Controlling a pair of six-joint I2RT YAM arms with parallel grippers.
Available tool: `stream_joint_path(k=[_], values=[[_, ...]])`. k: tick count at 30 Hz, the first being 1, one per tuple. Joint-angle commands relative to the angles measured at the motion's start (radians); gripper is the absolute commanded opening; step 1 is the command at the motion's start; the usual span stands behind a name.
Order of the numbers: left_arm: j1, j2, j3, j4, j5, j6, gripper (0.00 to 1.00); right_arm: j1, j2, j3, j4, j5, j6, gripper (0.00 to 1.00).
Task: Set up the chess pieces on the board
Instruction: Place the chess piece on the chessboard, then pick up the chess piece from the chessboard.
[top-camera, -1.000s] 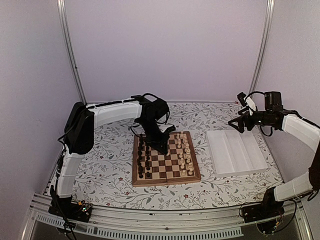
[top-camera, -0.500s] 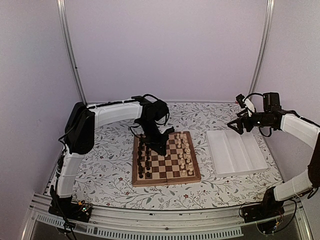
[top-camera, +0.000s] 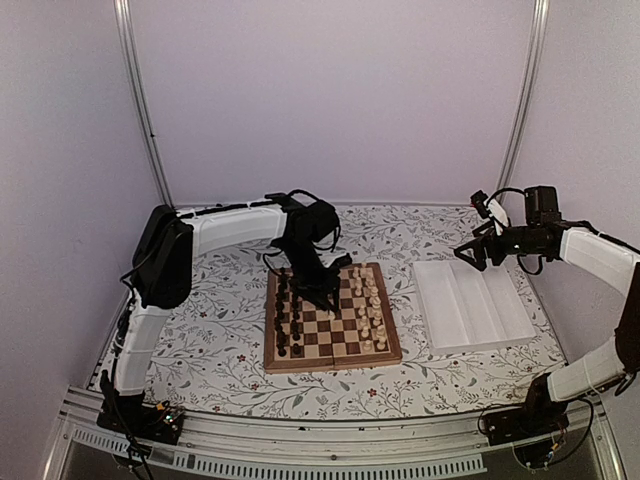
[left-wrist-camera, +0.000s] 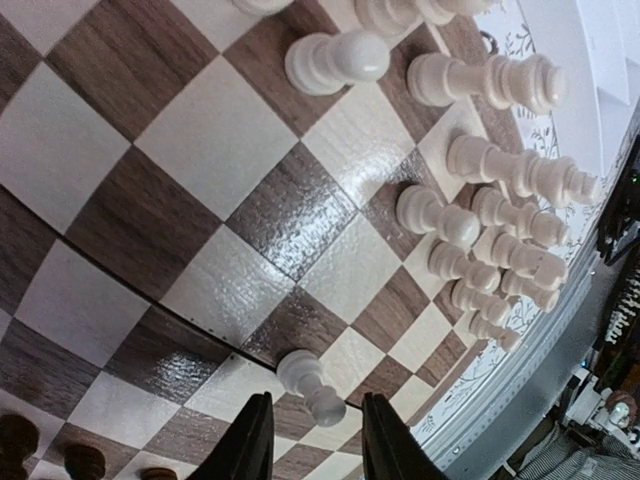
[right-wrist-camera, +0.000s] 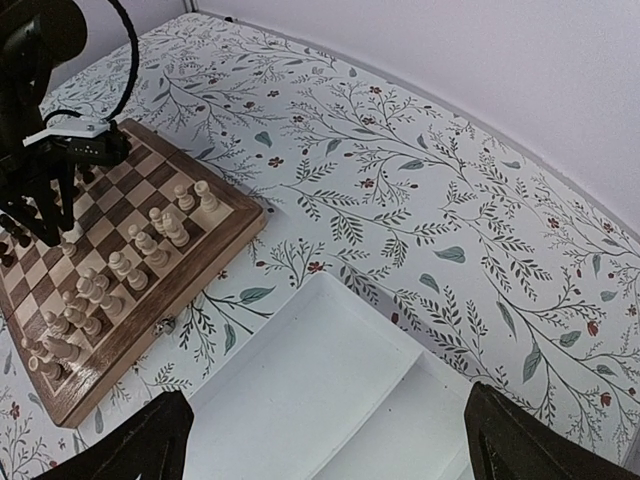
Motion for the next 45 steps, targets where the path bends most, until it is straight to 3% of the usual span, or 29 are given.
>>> stream_joint_path(k=[1, 8, 11, 16, 20, 28, 38, 45], values=[[-0.009, -0.021, 0.037, 0.005, -0.014, 0.012, 0.34, -0.002, 0.008, 0.023, -0.014, -0.024, -0.007, 0.99], [-0.044, -0.175, -0.021, 0.063, -0.175, 0.107, 0.37, 0.000, 0.006, 0.026, -0.016, -0.016, -0.010, 0.99], [-0.097, -0.307, -0.207, 0.260, -0.287, 0.229, 0.40, -0.001, 0.005, 0.028, -0.014, -0.003, -0.013, 0.99], [-0.155, -0.540, -0.610, 0.741, -0.312, 0.414, 0.48, -0.001, 0.001, 0.021, -0.010, -0.017, -0.016, 0.99], [-0.145, -0.598, -0.757, 0.923, -0.285, 0.462, 0.50, -0.001, -0.002, 0.020, -0.019, -0.039, -0.030, 0.99], [-0.133, -0.503, -0.769, 0.940, -0.275, 0.439, 0.47, -0.001, -0.003, 0.017, -0.034, -0.069, -0.054, 0.99], [-0.105, -0.417, -0.696, 0.848, -0.366, 0.378, 0.47, -0.001, 0.004, 0.016, -0.039, -0.088, -0.063, 0.99], [-0.090, -0.369, -0.661, 0.794, -0.315, 0.365, 0.41, -0.001, 0.030, 0.029, -0.060, -0.099, -0.076, 0.99]])
